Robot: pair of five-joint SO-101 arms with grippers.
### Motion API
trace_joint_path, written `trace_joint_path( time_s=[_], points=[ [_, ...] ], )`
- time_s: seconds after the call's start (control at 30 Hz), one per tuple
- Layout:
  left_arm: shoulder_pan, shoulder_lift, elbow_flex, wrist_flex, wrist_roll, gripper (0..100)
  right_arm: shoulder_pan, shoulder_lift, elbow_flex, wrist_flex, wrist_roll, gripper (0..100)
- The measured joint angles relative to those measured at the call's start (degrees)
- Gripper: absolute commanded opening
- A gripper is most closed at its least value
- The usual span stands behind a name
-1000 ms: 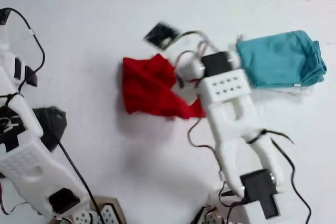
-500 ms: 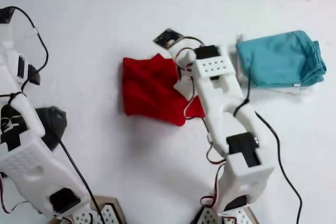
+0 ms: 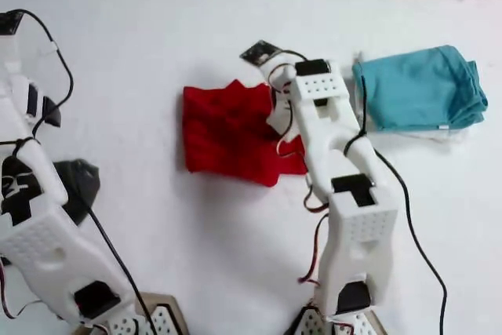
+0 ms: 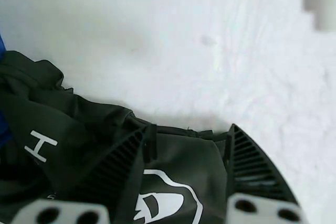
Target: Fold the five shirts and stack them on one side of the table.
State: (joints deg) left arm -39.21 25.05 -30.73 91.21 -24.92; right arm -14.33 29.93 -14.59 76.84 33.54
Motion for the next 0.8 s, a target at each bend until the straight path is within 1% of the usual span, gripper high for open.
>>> trace_joint_path(
  time_s=[0.03, 0.1, 0.2, 0.43, 0.57, 0.67, 0.8],
  points=[
    [0.00, 0.00, 0.00, 0.00, 0.00, 23, 0.00, 0.53, -0.97, 0.00, 0.00, 0.5],
    [0.00, 0.00, 0.00, 0.00, 0.00, 23, -0.09, 0.97, -2.73, 0.00, 0.00, 3.1],
    [0.00, 0.00, 0.00, 0.00, 0.00, 23, 0.00, 1.05, -5.36, 0.53, 0.00, 2.0],
    [0.26, 0.00, 0.00, 0.00, 0.00, 23, -0.18, 0.62, -17.41, 9.67, 0.00, 1.8],
    [0.18, 0.00, 0.00, 0.00, 0.00, 23, -0.26, 0.26, -24.88, 12.66, 0.00, 1.8],
    [0.18, 0.00, 0.00, 0.00, 0.00, 23, -0.18, 0.18, -28.48, 12.40, 0.00, 1.8],
    [0.18, 0.00, 0.00, 0.00, 0.00, 23, -0.18, 0.44, -29.27, 8.18, 0.00, 1.8]
  ],
)
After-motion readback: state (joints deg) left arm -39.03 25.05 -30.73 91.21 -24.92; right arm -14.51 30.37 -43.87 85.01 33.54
